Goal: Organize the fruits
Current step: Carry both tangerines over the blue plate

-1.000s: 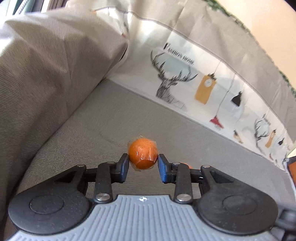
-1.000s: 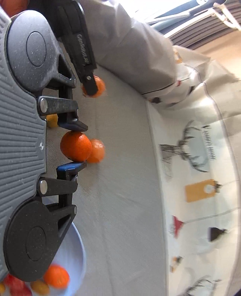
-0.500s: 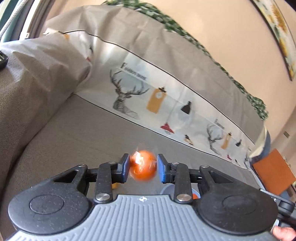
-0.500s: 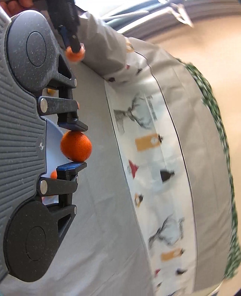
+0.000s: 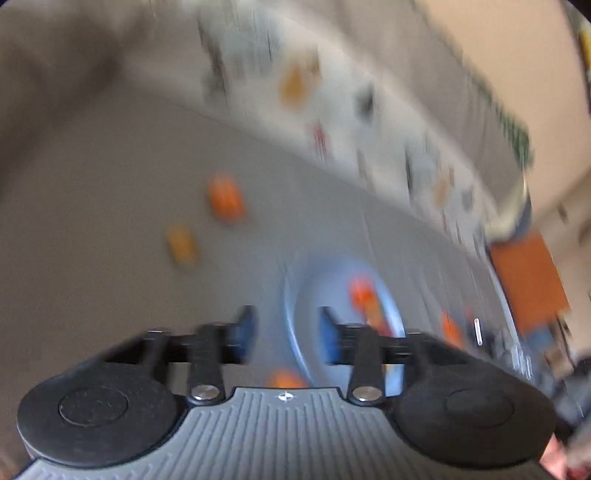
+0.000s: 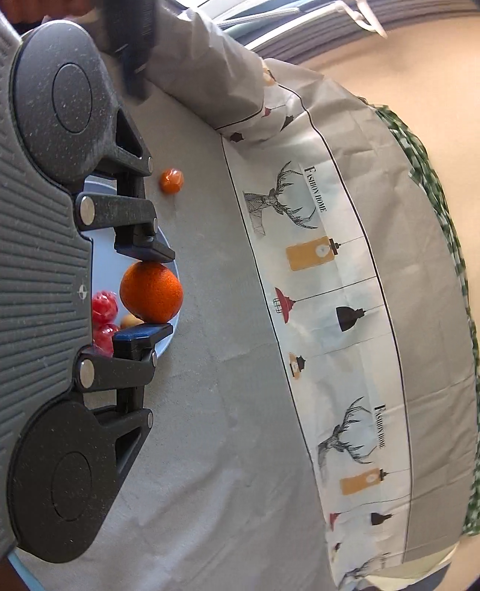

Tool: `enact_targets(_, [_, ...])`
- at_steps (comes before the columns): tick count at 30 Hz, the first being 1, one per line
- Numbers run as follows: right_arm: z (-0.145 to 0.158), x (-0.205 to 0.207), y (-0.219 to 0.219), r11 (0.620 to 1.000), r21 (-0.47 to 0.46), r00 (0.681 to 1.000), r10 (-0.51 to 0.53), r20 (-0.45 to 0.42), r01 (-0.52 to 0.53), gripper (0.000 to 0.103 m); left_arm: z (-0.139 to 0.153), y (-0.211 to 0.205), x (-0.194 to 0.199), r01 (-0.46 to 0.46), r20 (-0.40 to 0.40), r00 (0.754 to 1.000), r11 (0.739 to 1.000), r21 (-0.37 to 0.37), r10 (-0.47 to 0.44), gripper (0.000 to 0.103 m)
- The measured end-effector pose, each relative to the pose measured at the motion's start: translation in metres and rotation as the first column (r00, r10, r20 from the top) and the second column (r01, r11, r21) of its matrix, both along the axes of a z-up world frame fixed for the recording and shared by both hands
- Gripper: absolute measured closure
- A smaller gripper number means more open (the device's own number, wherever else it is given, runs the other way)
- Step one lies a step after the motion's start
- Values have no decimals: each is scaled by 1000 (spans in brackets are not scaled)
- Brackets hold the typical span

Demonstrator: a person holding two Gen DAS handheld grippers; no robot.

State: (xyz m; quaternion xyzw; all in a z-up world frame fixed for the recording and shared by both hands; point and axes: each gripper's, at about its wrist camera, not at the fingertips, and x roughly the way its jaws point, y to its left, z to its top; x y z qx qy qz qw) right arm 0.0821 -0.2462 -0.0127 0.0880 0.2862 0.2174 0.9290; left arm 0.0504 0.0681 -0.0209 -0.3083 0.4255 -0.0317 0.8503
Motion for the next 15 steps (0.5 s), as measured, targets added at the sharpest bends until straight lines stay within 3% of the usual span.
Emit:
enact_targets(2, [0,1,1,1000,-2,1000,0,1,0,66,-10,-25,-7,88,-14,996,995,-38,-88,43])
enact_targets(3, [-1,2,2,1000,-1,1000,-1,-3,1,66,-11,-39,-10,113,-7,994,994,12,-113,41])
enact_targets(5, [-3,6,1,1000,4,1000,-6,-15,6,66,-16,-67,-8,169,-47,986,966,196,-163,42])
enact_targets(6, [-4,8,0,1000,9,1000,-9,-23,9,66,-23,-78,-4,212,-92,977,945,247,-195,47])
enact_targets(7, [-5,10,-1,1000,13,999,-14,-32,14,66,-29,-85,-1,239,-124,969,933,268,-213,68])
enact_targets(8, [-6,12,-1,1000,16,999,-20,-41,20,66,-34,-88,1,244,-141,967,926,288,-211,77])
enact_targets(15, [-10,19,0,1000,12,999,-5,-52,6,66,-39,-89,6,211,-100,977,926,313,-188,69])
